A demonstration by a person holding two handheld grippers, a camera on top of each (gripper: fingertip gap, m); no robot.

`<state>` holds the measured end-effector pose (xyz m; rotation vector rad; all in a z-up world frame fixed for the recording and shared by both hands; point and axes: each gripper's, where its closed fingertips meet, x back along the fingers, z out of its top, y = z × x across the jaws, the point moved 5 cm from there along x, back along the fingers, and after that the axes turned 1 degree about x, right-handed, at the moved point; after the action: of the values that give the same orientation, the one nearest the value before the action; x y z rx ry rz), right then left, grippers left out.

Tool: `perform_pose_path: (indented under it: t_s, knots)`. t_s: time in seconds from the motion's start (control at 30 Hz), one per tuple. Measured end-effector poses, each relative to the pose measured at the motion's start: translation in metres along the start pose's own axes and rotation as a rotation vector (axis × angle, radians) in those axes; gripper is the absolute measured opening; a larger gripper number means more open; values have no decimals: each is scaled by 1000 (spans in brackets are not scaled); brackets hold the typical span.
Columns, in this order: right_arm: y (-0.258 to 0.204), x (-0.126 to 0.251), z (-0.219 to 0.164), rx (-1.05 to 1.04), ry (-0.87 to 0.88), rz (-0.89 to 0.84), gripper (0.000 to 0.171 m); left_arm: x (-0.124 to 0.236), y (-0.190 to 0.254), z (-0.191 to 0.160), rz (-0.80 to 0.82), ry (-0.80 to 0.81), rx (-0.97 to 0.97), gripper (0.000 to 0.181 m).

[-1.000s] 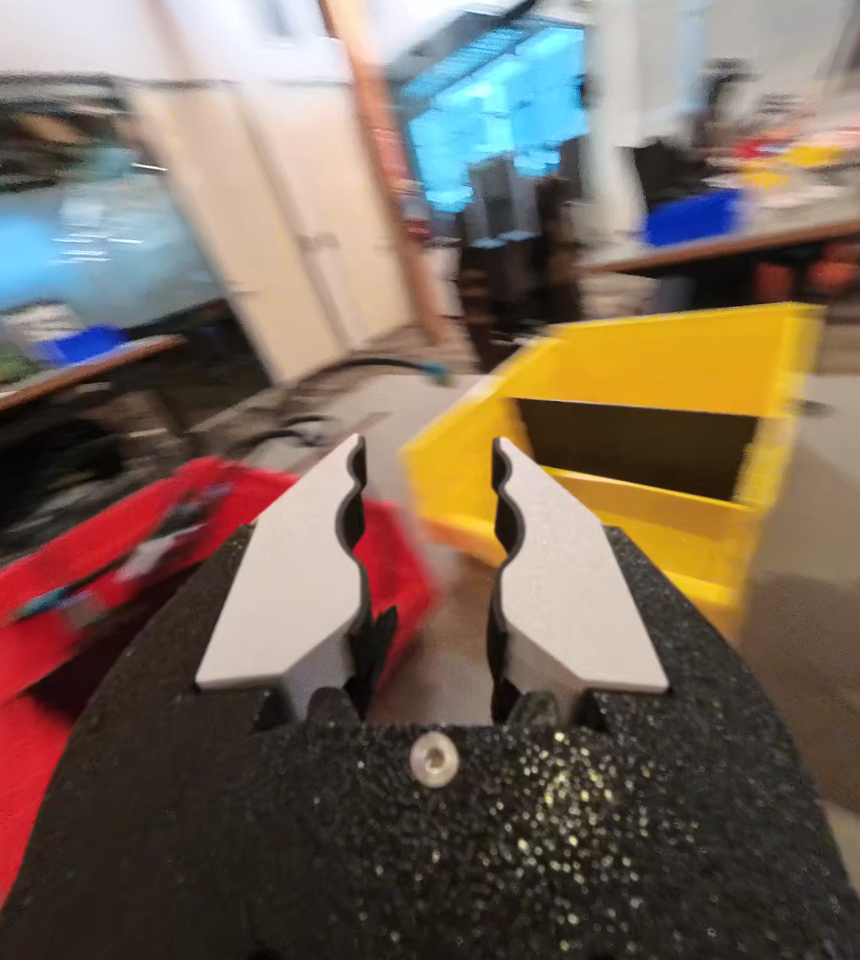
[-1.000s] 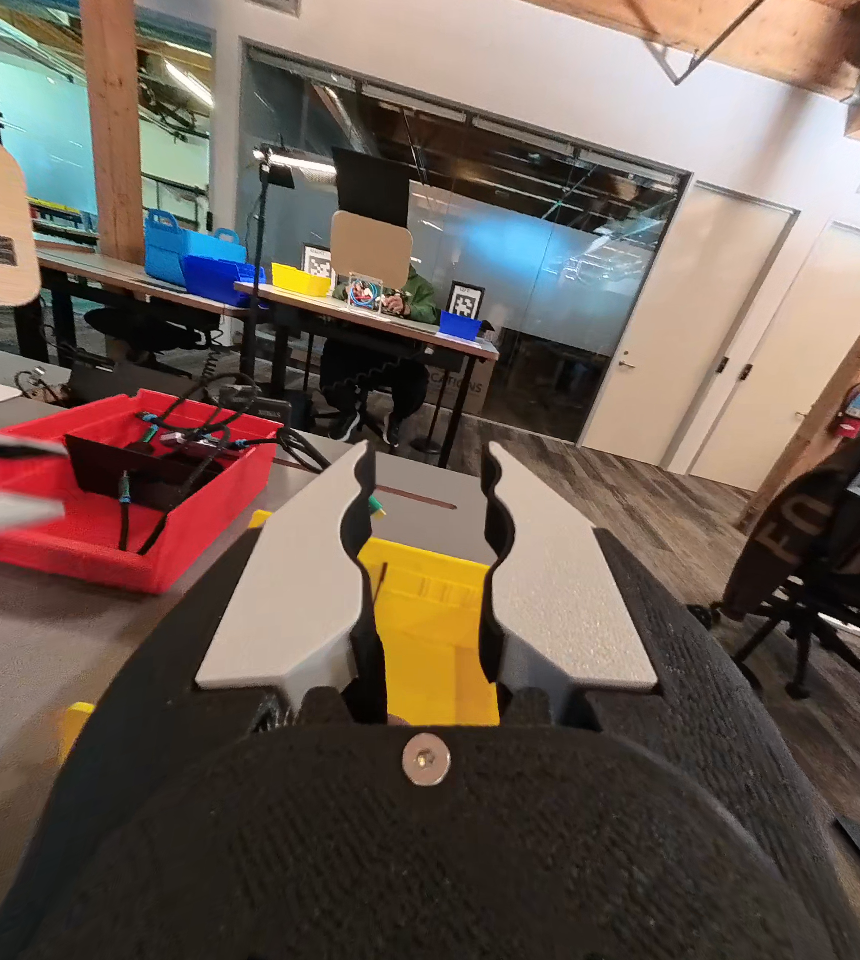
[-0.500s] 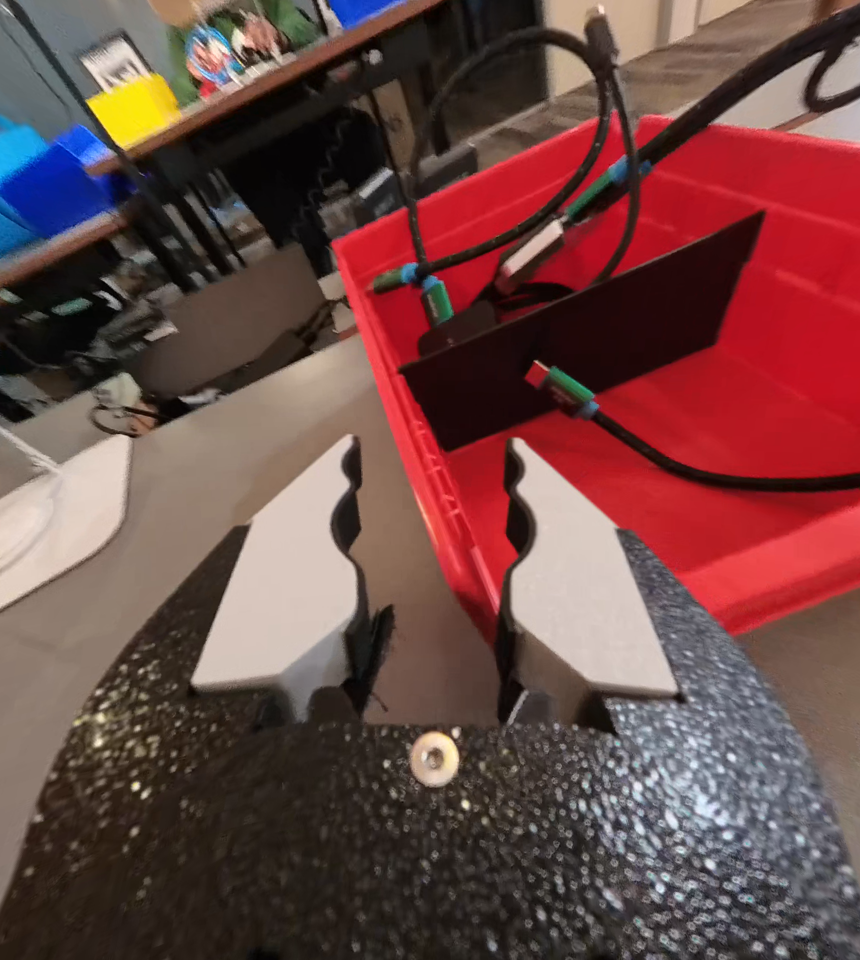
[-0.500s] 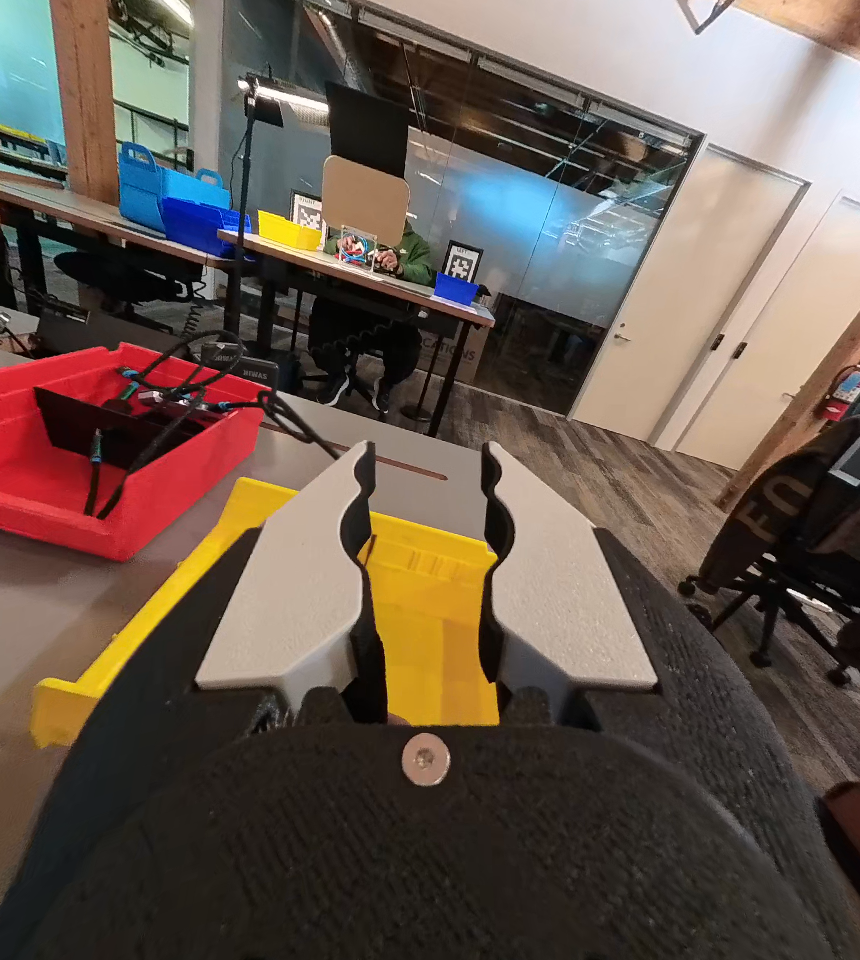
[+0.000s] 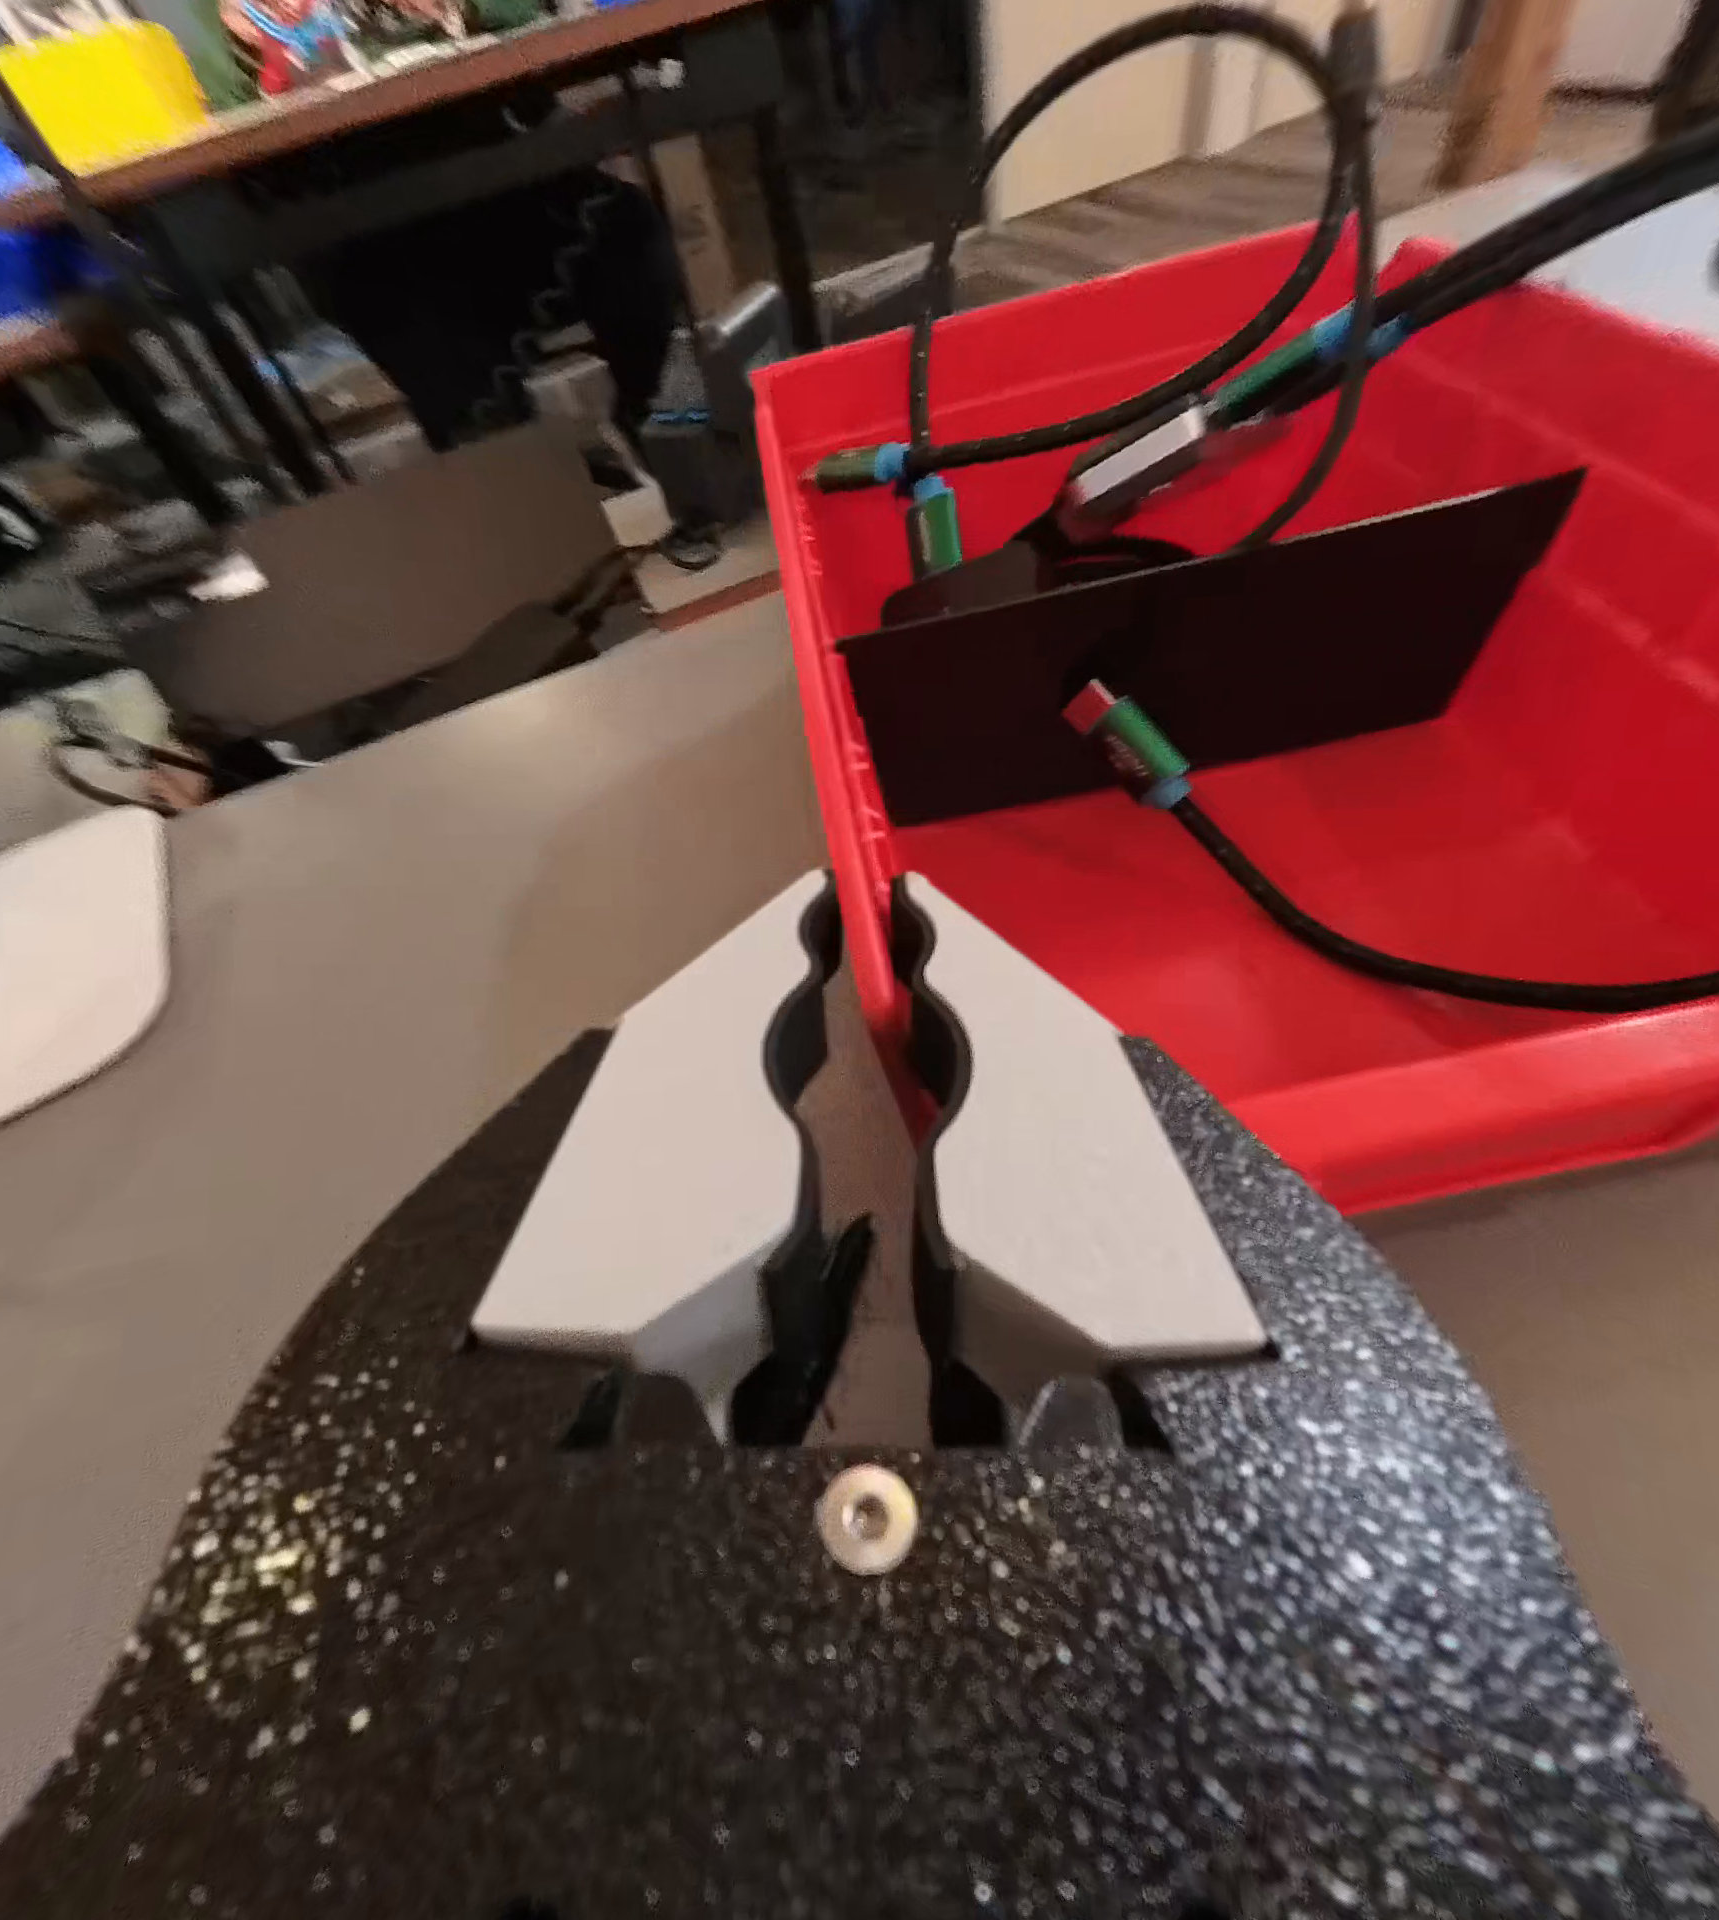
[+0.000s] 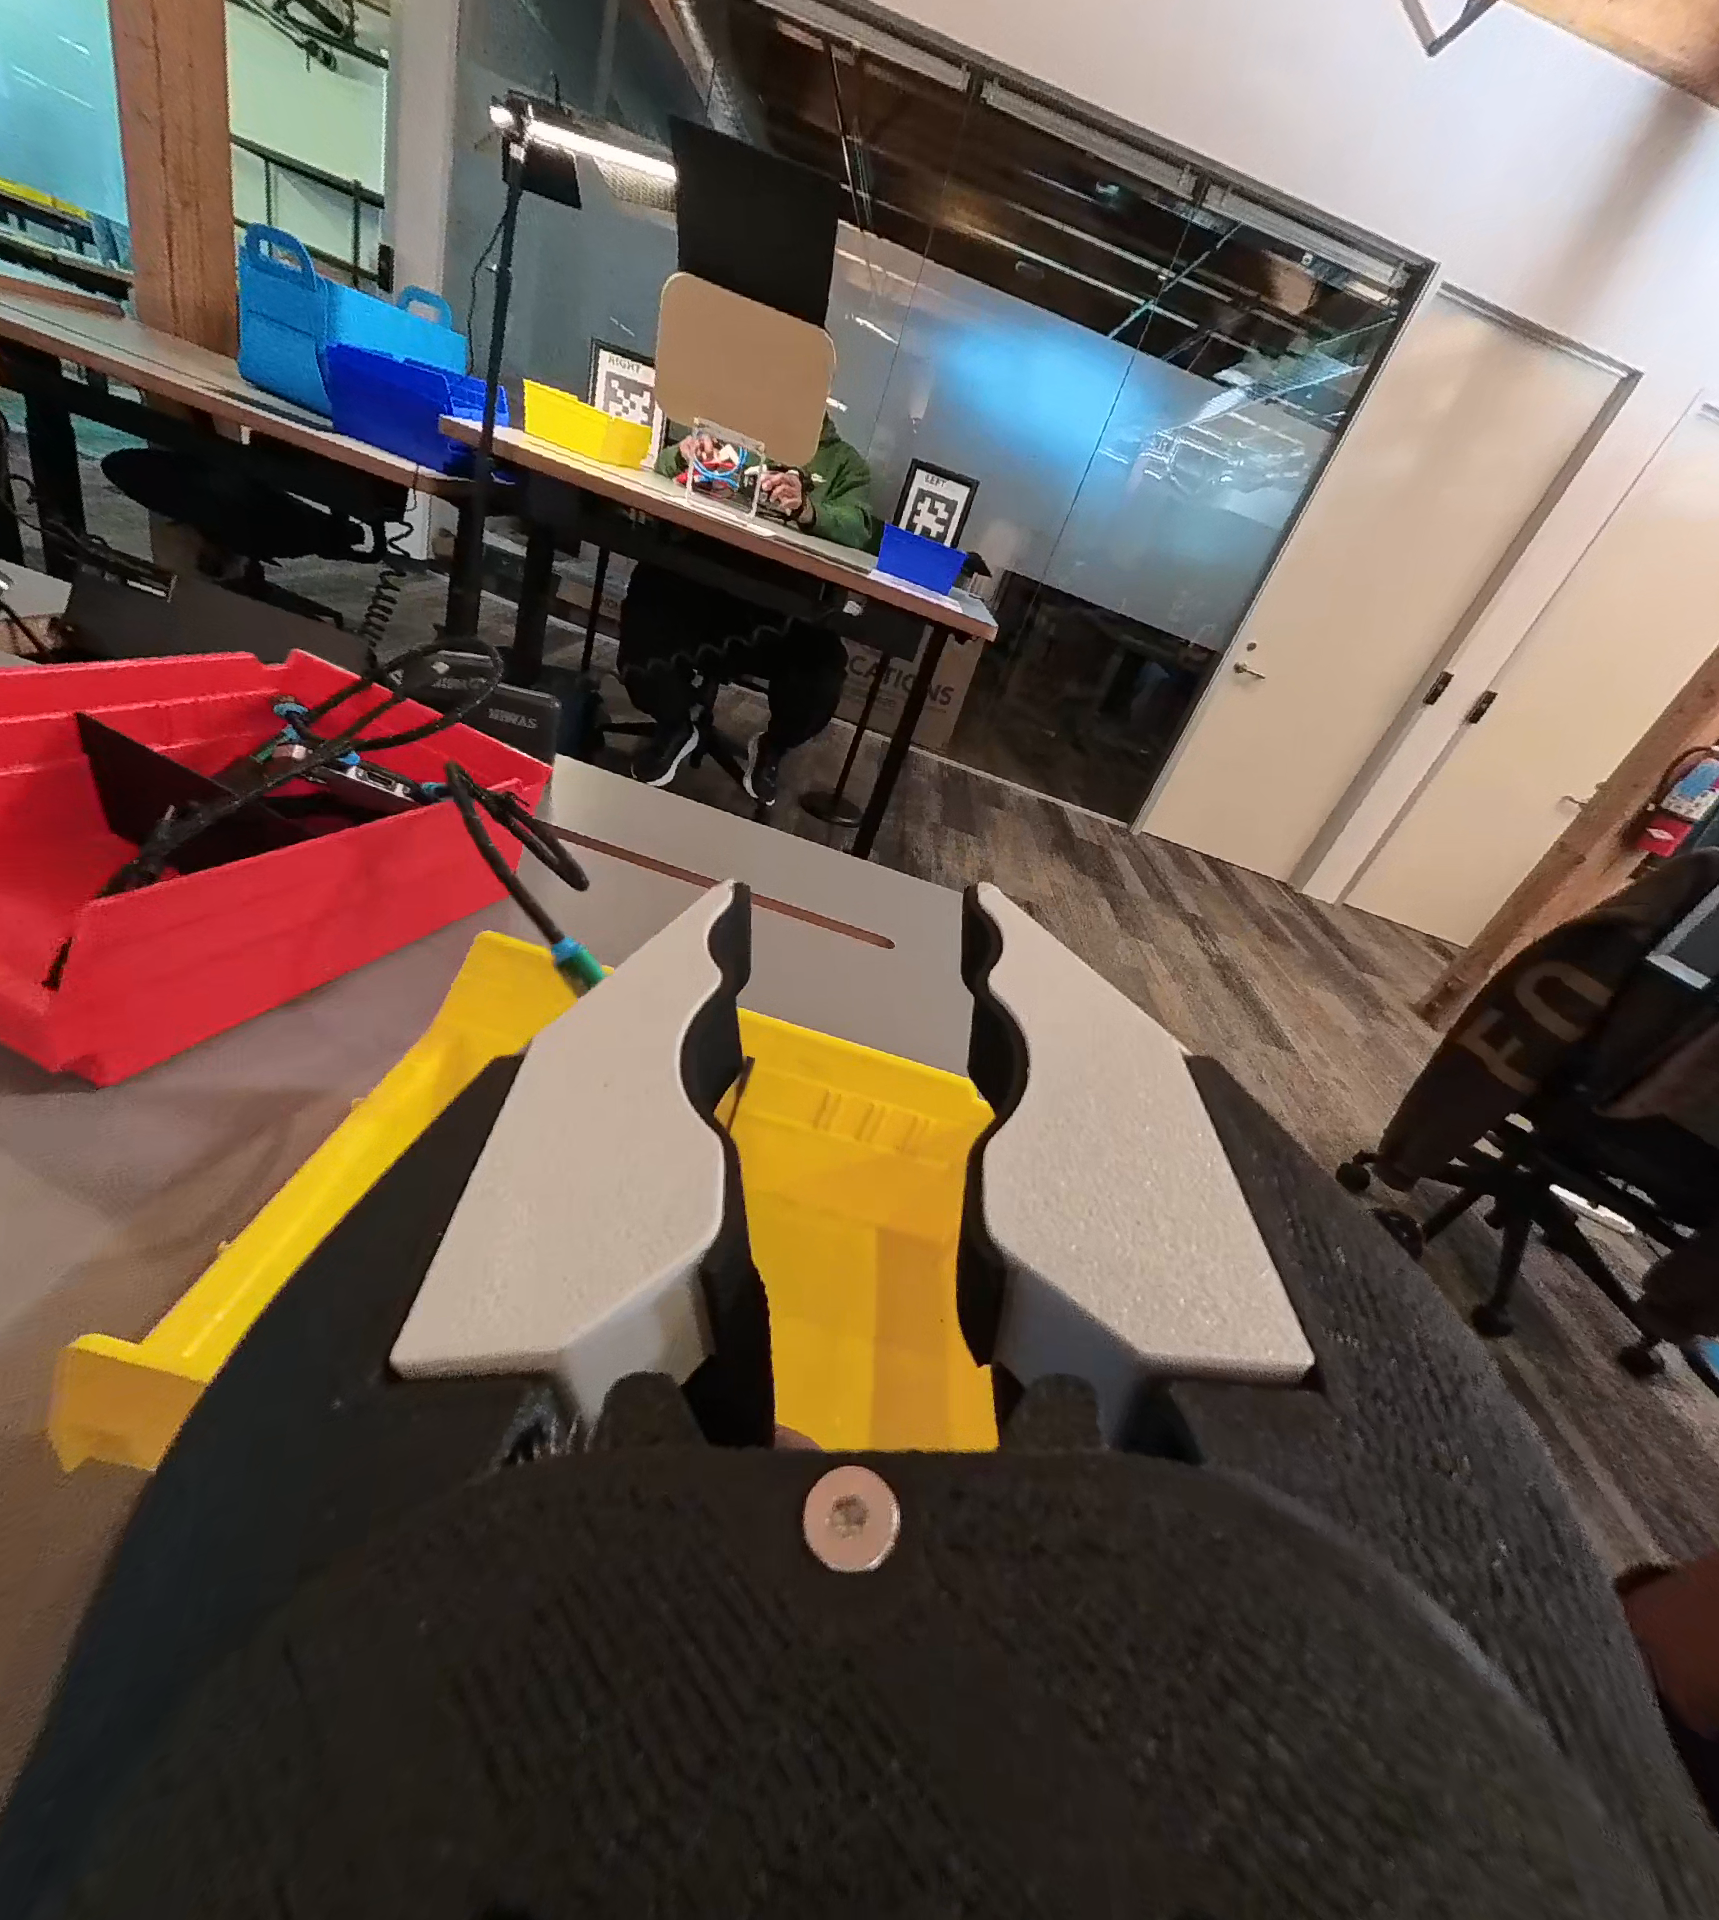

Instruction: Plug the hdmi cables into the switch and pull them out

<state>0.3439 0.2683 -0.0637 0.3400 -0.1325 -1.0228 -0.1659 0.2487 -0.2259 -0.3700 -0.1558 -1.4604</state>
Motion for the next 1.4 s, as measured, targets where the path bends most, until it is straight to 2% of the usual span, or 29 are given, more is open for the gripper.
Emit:
perform_pose_path:
  t_s: [0.33,0.93,1.2,1.33,1.4]
  knots:
    - [-5,-8,-6,20,-62,13,39,33,-28,-16,77,49,78,4]
    - [-16,-18,-9,51,-100,44,39,184,-126,-86,389,62,168,4]
    - [-20,-18,-6,60,-95,55,39,214,-143,-98,478,83,196,5]
    - [-22,-16,-3,77,-74,63,40,239,-133,-77,660,185,74,29]
    - [-23,-15,-1,88,-67,66,40,249,-123,-60,678,236,35,35]
